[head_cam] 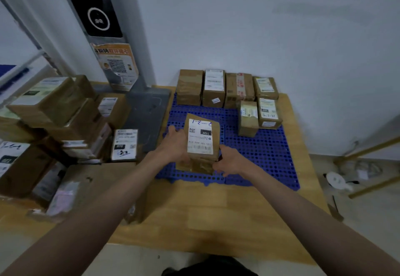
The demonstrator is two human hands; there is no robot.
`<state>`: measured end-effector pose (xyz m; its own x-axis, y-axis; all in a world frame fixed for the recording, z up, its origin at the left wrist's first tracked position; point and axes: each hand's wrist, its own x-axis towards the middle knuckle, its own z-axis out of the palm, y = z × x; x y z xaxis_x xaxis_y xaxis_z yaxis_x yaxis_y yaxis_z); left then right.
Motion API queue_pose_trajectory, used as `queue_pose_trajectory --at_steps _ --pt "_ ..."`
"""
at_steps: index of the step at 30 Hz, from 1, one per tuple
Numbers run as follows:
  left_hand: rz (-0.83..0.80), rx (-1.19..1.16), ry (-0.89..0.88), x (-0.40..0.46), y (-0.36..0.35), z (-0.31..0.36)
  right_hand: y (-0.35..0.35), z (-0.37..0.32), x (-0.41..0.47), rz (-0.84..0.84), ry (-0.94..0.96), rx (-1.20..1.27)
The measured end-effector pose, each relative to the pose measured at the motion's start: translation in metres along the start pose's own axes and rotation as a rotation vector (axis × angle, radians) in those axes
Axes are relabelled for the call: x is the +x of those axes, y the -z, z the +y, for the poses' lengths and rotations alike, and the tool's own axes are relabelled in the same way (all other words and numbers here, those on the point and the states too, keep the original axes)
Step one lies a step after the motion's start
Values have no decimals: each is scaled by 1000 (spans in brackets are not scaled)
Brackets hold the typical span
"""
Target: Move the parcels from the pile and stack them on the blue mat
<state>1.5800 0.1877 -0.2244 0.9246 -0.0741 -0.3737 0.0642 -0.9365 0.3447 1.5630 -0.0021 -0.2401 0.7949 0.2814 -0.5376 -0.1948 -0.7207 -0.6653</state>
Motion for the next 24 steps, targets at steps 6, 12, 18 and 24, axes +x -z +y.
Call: queue_pose_trajectory --at_steps 6,12,18,24 --pt "-14 -56 15 31 -21 53 47 43 17 -1 -33 -66" --pt "-47 -77 64 56 -38 80 70 70 41 7 -48 -202" --pt "-108 -3 60 94 -37 90 91 79 74 0 -72 -281" --pt "-141 24 36 155 -26 97 119 80 127 36 -108 -296"
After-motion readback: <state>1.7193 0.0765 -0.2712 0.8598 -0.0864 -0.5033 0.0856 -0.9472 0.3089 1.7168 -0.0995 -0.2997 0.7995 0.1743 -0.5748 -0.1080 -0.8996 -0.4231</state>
